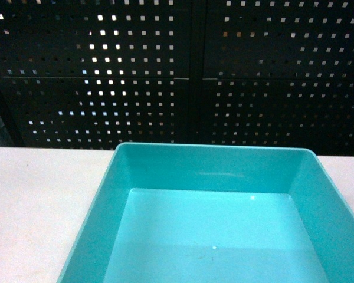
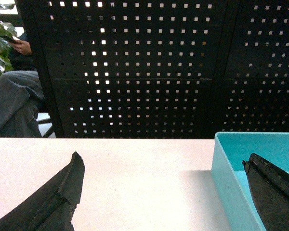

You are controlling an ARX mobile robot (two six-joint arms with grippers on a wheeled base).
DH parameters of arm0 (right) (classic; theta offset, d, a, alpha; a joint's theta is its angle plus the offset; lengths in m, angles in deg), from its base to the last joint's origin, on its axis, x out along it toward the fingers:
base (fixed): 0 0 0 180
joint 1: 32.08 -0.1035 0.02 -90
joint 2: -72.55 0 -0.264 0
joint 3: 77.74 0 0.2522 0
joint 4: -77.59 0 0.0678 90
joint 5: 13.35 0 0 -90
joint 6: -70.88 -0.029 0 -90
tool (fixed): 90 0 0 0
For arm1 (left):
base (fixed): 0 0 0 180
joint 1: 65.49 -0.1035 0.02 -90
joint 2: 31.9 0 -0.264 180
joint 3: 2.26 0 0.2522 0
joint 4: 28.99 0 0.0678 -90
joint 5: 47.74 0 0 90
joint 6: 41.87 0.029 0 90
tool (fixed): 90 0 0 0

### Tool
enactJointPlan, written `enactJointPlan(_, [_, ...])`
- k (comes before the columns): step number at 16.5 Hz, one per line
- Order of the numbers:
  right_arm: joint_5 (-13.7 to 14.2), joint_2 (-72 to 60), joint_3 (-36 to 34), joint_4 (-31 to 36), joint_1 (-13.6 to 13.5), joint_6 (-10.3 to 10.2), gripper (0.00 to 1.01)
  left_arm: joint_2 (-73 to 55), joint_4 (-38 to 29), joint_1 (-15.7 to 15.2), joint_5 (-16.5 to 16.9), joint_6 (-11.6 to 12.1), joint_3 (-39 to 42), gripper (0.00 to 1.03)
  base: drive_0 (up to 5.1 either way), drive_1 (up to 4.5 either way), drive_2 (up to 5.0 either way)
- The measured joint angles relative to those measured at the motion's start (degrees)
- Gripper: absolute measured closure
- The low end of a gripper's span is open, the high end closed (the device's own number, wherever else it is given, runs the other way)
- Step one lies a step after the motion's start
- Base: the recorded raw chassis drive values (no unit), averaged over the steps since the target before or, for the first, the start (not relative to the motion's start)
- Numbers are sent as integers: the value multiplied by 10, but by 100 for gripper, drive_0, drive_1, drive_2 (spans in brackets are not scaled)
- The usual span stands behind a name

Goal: Stack blue boxes stably on right

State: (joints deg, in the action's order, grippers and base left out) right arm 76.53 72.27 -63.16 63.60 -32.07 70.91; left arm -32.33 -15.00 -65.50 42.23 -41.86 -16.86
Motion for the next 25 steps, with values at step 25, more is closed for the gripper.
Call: enactJointPlan(25, [-84, -613, 256, 244, -28, 74, 3, -631, 8, 54, 176, -31, -410, 5, 0, 0, 0])
